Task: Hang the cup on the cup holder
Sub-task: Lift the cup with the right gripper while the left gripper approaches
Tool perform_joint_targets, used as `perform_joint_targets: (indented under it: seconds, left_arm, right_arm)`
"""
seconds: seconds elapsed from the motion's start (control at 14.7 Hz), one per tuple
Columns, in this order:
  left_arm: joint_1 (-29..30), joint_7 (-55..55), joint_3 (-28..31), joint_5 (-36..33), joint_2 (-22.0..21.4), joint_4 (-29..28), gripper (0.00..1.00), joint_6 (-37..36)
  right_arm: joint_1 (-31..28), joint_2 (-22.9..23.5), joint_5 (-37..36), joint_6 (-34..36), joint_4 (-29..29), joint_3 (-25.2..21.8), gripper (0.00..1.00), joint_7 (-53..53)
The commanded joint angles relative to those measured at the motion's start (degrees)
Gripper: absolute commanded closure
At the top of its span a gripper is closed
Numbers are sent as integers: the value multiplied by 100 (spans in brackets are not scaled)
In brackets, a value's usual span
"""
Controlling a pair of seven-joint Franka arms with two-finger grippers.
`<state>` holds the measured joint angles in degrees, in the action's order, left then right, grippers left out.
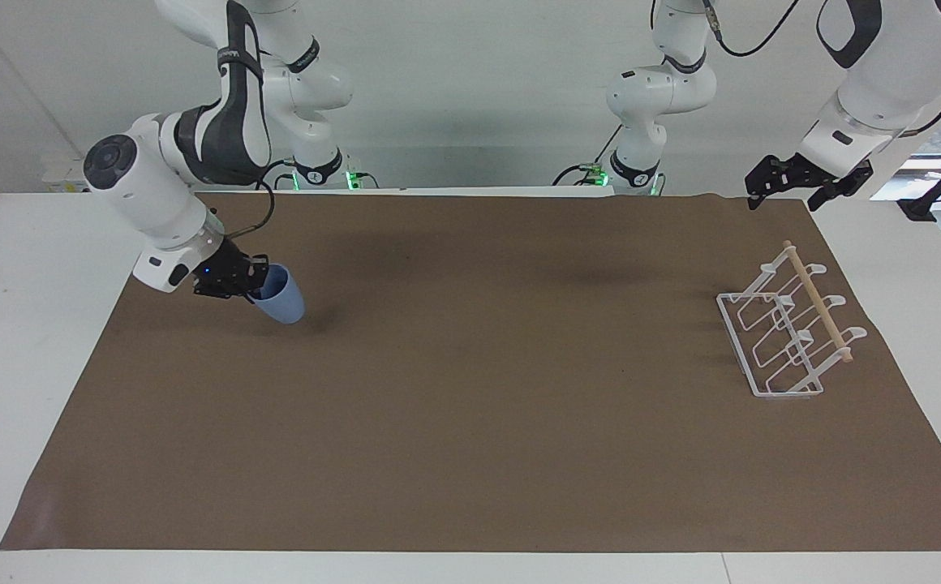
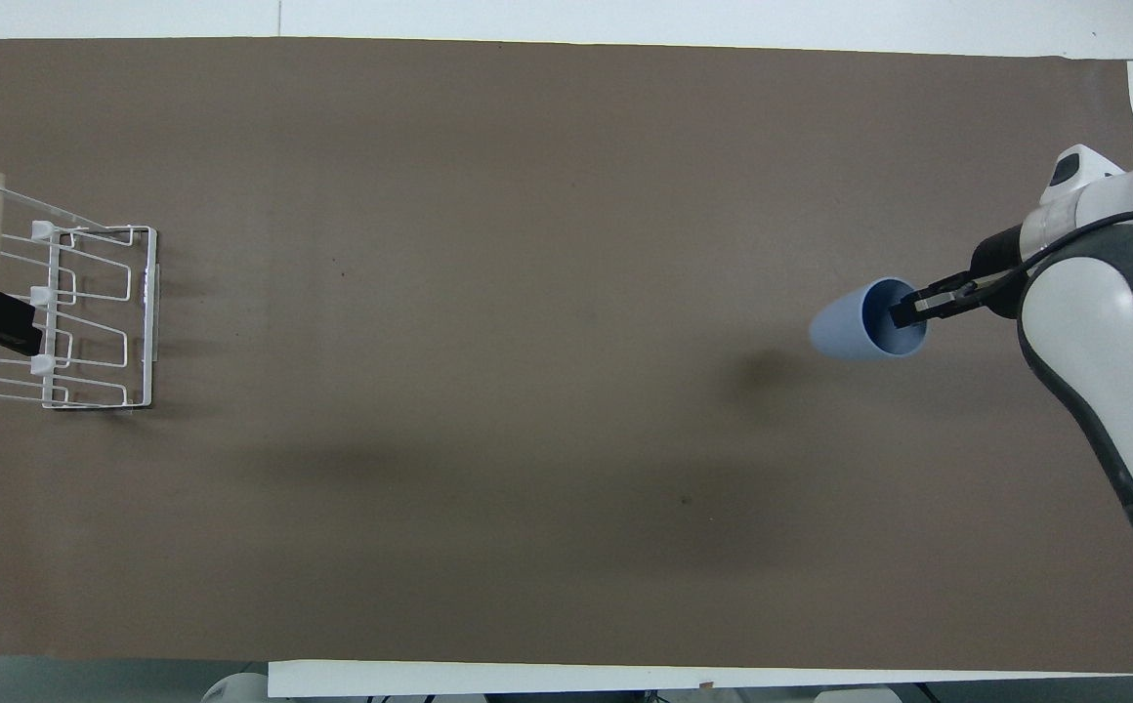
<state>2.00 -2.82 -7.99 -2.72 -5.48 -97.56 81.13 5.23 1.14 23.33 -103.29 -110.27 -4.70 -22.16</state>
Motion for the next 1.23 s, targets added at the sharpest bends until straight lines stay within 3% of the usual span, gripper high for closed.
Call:
perform_joint_targets:
  seconds: [0.0, 0.14, 0.48, 0.88, 1.16]
  left_arm:
    - [-191, -963, -27, 235, -313, -395, 0, 123]
    - [-192, -1455, -9, 920, -313, -377, 0, 87]
    - [-665, -4423, -88, 1449, -226, -80, 0, 175]
    - [-1413, -7535, -159, 1607, -146, 360, 0, 202]
    - [-1404, -9041, -150, 2670, -172, 414, 0, 360]
  right_arm:
    - [354, -61, 1458, 169, 58, 22, 100, 735]
    - [775, -70, 2285, 82, 58, 13, 100, 1333]
    - [1795, -61, 3878, -875, 58, 22, 100, 2635]
    - [2938, -17, 4617, -2273, 58, 22, 100, 3613]
    - [3027, -17, 4943, -2310, 58, 48, 100, 3631]
